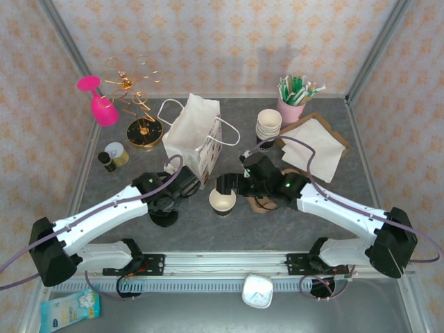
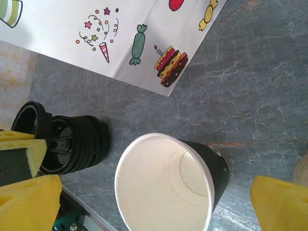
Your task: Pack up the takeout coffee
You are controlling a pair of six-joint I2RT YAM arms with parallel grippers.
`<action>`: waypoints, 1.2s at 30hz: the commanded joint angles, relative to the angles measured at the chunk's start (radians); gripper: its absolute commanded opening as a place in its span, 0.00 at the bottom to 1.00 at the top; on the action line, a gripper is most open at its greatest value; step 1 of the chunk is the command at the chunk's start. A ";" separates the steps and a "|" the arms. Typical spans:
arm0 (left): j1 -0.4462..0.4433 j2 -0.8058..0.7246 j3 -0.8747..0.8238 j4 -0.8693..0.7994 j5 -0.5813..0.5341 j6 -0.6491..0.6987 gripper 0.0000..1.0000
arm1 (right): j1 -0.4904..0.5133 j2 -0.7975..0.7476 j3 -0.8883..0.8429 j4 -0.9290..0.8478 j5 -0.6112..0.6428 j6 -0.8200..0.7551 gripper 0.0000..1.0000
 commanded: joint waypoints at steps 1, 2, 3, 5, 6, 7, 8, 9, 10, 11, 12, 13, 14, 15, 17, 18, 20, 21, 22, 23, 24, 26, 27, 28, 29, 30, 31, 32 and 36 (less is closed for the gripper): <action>0.014 -0.036 0.065 -0.040 -0.028 -0.017 0.18 | -0.007 -0.035 0.016 0.037 -0.012 0.005 1.00; 0.017 -0.048 0.080 -0.037 -0.029 -0.020 0.18 | -0.009 -0.060 0.016 0.046 -0.021 0.002 1.00; 0.019 -0.057 0.096 -0.035 -0.029 -0.024 0.18 | -0.010 -0.071 0.016 0.056 -0.031 0.001 1.00; 0.029 -0.078 0.140 -0.030 -0.022 -0.033 0.18 | -0.012 -0.095 0.016 0.083 -0.051 -0.003 1.00; 0.035 -0.090 0.161 -0.024 -0.017 -0.035 0.18 | -0.012 -0.105 0.016 0.096 -0.059 -0.003 1.00; 0.041 -0.104 0.186 -0.020 -0.014 -0.043 0.18 | -0.014 -0.116 0.017 0.112 -0.068 -0.004 1.00; 0.047 -0.118 0.212 -0.014 -0.011 -0.050 0.18 | -0.015 -0.128 0.018 0.127 -0.079 -0.002 1.00; 0.052 -0.131 0.232 -0.005 -0.005 -0.055 0.18 | -0.015 -0.138 0.019 0.145 -0.088 0.000 1.00; 0.060 -0.146 0.253 0.012 0.012 -0.058 0.18 | -0.015 -0.148 0.021 0.162 -0.097 0.002 1.00; 0.068 -0.163 0.266 0.038 0.037 -0.056 0.18 | -0.017 -0.156 0.023 0.180 -0.108 0.005 1.00; 0.078 -0.174 0.280 0.056 0.053 -0.059 0.18 | -0.017 -0.163 0.026 0.198 -0.118 0.008 1.00; 0.087 -0.182 0.302 0.069 0.067 -0.062 0.18 | -0.017 -0.170 0.029 0.219 -0.135 0.013 1.00; 0.094 -0.185 0.328 0.080 0.078 -0.063 0.18 | -0.017 -0.176 0.033 0.241 -0.152 0.017 1.00; 0.098 -0.185 0.352 0.086 0.084 -0.064 0.18 | -0.017 -0.179 0.035 0.260 -0.166 0.020 1.00; 0.103 -0.184 0.407 0.107 0.090 -0.077 0.18 | -0.017 -0.185 0.039 0.302 -0.205 0.025 1.00; 0.105 -0.182 0.429 0.122 0.101 -0.081 0.18 | -0.017 -0.186 0.041 0.317 -0.220 0.025 1.00; 0.106 -0.183 0.466 0.168 0.126 -0.097 0.18 | -0.017 -0.190 0.049 0.359 -0.254 0.028 1.00; 0.108 -0.185 0.477 0.193 0.144 -0.104 0.18 | -0.018 -0.192 0.052 0.378 -0.268 0.030 1.00; 0.109 -0.186 0.489 0.225 0.165 -0.111 0.18 | -0.018 -0.194 0.058 0.399 -0.283 0.031 1.00; 0.111 -0.187 0.497 0.251 0.183 -0.122 0.18 | -0.018 -0.194 0.067 0.411 -0.294 0.030 1.00; 0.111 -0.187 0.509 0.281 0.208 -0.133 0.18 | -0.018 -0.195 0.082 0.417 -0.299 0.025 1.00; 0.112 -0.188 0.520 0.342 0.249 -0.149 0.18 | -0.018 -0.193 0.108 0.426 -0.302 0.009 1.00; 0.114 -0.188 0.522 0.377 0.269 -0.161 0.18 | -0.018 -0.193 0.114 0.438 -0.310 0.008 1.00; 0.116 -0.186 0.522 0.415 0.289 -0.172 0.18 | -0.020 -0.193 0.120 0.464 -0.323 0.008 1.00; 0.117 -0.182 0.520 0.448 0.311 -0.181 0.18 | -0.020 -0.193 0.127 0.485 -0.336 0.009 1.00; 0.119 -0.180 0.518 0.490 0.338 -0.188 0.18 | -0.021 -0.190 0.139 0.497 -0.345 0.005 1.00; 0.121 -0.174 0.514 0.526 0.366 -0.197 0.18 | -0.021 -0.188 0.153 0.504 -0.349 -0.002 1.00; 0.123 -0.168 0.515 0.553 0.388 -0.203 0.18 | -0.025 -0.188 0.164 0.505 -0.348 -0.007 1.00; 0.130 -0.134 0.526 0.648 0.480 -0.227 0.18 | -0.055 -0.171 0.212 0.527 -0.374 0.005 1.00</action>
